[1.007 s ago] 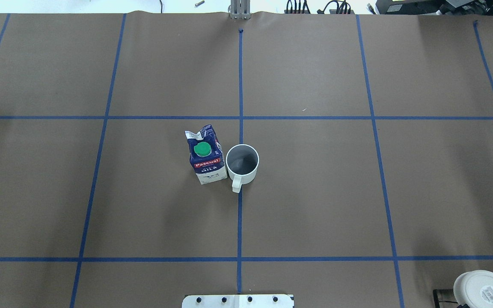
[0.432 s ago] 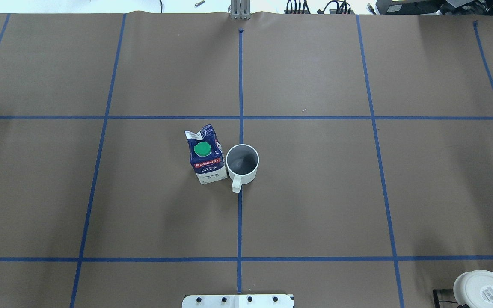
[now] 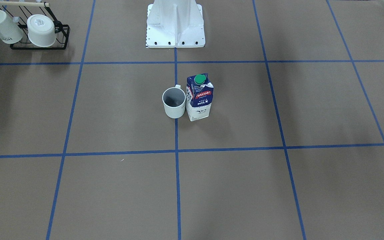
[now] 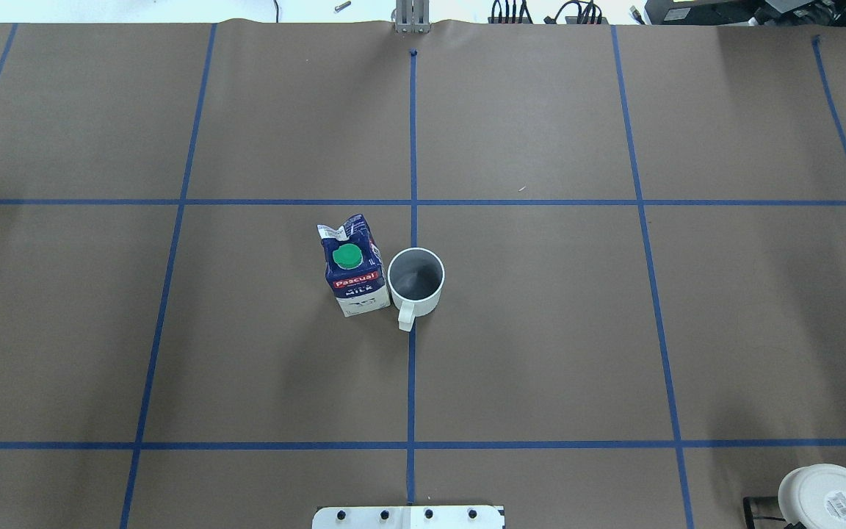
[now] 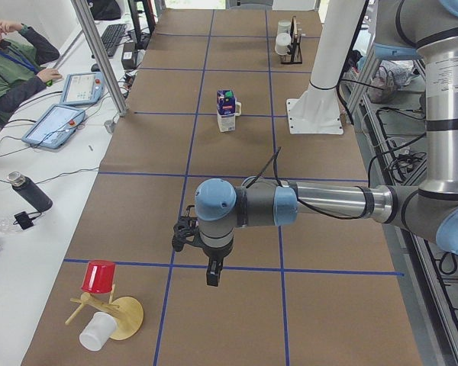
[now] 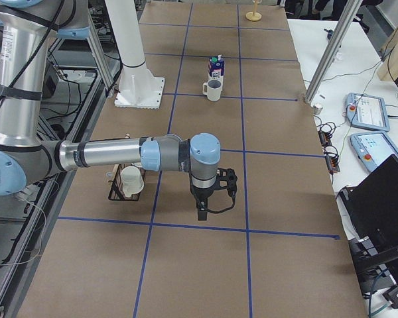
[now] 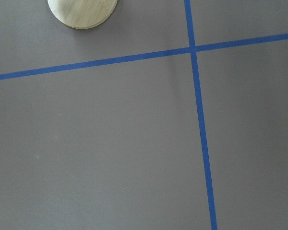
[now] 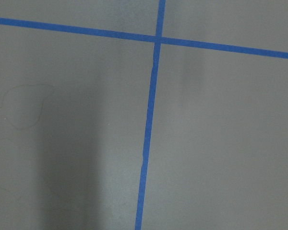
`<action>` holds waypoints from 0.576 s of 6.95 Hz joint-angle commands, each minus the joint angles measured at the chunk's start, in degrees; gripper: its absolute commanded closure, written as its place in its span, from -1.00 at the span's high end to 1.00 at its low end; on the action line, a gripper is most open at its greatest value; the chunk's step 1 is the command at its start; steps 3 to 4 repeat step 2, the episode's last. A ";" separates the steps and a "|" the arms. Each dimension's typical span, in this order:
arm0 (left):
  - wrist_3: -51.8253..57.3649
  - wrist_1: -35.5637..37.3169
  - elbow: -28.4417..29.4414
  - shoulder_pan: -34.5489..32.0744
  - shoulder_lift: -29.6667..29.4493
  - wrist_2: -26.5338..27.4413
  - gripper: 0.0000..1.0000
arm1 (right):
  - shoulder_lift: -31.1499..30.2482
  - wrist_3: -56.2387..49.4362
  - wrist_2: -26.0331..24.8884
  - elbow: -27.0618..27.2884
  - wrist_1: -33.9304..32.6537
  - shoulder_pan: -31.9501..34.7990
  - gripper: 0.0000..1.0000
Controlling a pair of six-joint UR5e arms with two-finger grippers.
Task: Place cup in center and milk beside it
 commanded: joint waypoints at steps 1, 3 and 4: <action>0.00 -0.13 -0.16 0.03 0.00 -0.01 0.97 | 0.01 0.00 0.00 0.01 0.00 -0.09 1.00; 0.00 -0.14 -0.07 0.20 0.00 -0.01 0.97 | 0.01 0.00 0.00 0.01 0.00 0.00 1.00; 0.00 -0.14 -0.07 0.20 0.00 -0.01 0.97 | 0.01 0.00 0.00 0.01 0.00 0.00 1.00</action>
